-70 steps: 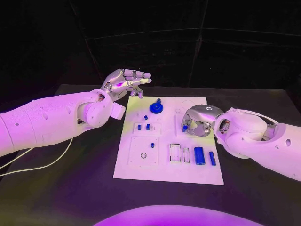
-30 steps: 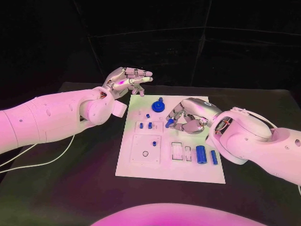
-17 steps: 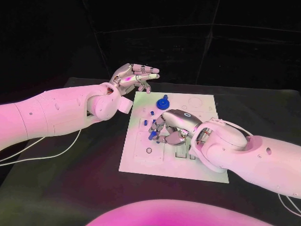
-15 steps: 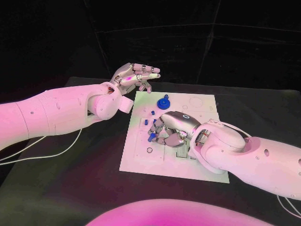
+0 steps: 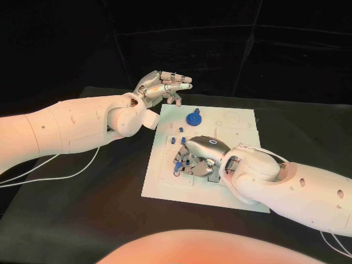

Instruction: Assemble the parts on the task board

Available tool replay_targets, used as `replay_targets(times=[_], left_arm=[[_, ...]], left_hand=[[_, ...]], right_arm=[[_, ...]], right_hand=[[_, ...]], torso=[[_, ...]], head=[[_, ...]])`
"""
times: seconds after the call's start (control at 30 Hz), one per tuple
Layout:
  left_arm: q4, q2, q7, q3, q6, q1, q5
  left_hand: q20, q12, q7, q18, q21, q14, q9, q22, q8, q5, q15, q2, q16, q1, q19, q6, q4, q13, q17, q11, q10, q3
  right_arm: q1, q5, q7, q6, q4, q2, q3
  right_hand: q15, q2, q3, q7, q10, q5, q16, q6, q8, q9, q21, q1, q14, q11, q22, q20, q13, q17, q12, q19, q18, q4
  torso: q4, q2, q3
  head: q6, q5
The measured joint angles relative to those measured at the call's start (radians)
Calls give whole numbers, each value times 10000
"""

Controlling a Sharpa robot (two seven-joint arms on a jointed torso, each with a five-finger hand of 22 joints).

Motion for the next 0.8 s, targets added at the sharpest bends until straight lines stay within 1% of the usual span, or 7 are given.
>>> replay_targets(times=[0.33, 0.8], left_arm=[[-2, 4, 0, 0, 13, 0, 0], [-4, 6, -1, 0, 25, 0, 0]], left_hand=[[0, 0, 0, -1, 0, 0, 0, 1, 0, 0, 0, 0, 0, 0, 0, 0, 0, 0, 1, 0, 0, 0], [0, -1, 0, 0, 0, 0, 0, -10, 0, 0, 0, 0, 0, 0, 0, 0, 0, 0, 1, 0, 0, 0]], right_arm=[[-59, -303, -27, 274, -121, 84, -16], [-110, -572, -99, 482, -271, 234, -31]], right_hand=[[0, -1, 0, 3, 0, 0, 0, -6, -40, 2, 0, 0, 0, 0, -1, 0, 0, 0, 1, 0, 0, 0], [0, 3, -1, 22, -1, -1, 0, -48, -67, 1, 0, 3, 0, 0, -1, 0, 0, 1, -58, 0, 0, 0]], torso=[[3, 4, 3], [2, 4, 3]], head=[[-41, 49], [-83, 75]])
